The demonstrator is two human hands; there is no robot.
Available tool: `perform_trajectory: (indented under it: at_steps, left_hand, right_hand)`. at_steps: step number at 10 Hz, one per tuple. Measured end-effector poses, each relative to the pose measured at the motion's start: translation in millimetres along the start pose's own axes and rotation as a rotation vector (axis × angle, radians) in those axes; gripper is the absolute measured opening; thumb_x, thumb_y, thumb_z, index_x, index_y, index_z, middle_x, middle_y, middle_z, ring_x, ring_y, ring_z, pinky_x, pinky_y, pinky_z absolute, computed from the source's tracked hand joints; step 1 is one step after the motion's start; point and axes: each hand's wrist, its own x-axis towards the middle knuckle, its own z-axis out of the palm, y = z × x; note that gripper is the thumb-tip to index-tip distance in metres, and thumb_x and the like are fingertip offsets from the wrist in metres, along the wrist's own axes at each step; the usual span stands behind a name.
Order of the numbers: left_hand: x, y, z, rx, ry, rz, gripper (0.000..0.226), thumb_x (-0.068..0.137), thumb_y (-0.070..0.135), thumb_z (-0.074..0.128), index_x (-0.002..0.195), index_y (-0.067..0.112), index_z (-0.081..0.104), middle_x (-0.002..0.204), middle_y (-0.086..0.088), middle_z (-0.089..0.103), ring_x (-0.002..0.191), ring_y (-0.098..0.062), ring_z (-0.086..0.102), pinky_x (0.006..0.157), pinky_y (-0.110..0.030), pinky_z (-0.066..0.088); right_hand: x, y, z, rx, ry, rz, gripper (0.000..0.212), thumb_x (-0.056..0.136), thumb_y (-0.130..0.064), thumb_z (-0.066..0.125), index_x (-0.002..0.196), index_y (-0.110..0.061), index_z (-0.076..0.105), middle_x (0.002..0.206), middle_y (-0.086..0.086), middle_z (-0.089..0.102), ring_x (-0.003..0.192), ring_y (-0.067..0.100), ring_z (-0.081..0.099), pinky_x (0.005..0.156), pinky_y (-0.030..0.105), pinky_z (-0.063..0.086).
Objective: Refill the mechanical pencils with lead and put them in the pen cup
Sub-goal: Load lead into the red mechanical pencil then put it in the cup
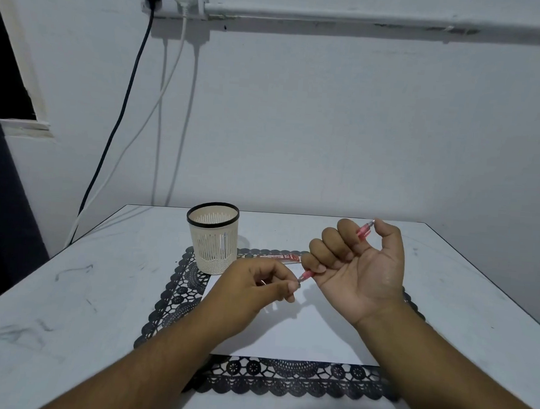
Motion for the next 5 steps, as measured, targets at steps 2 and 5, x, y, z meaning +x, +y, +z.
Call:
perform_trajectory:
  at_steps: [2,5]
  left_hand:
    - [0.6,-1.2,1.6,-0.018,0.008,-0.031,0.012,0.086,0.028,0.075,0.085,0.017,0.077,0.078,-0.006,0.076,0.077,-0.019,0.066,0.08,-0.047,0.052]
    - [1.3,-2.0,0.5,-0.019,-0.001,-0.036,0.012,0.085,0.029,0.075,0.085,0.017,0.078,0.08,-0.006,0.077,0.077,-0.019,0.067,0.08,-0.043,0.05]
  right_hand:
    - [-0.4,-1.1,0.1,-0.079,-0.088,0.009,0.041,0.087,-0.047,0.039,0.063,-0.019,0.02,0.061,0.0,0.014,0.059,0.018,0.012,0.059,0.035,0.016]
    - [1.6,-1.4,-3.8,-0.087,-0.15,0.043,0.04,0.085,-0.047,0.04,0.063,-0.019,0.021,0.061,0.0,0.016,0.059,0.018,0.012,0.061,0.037,0.014]
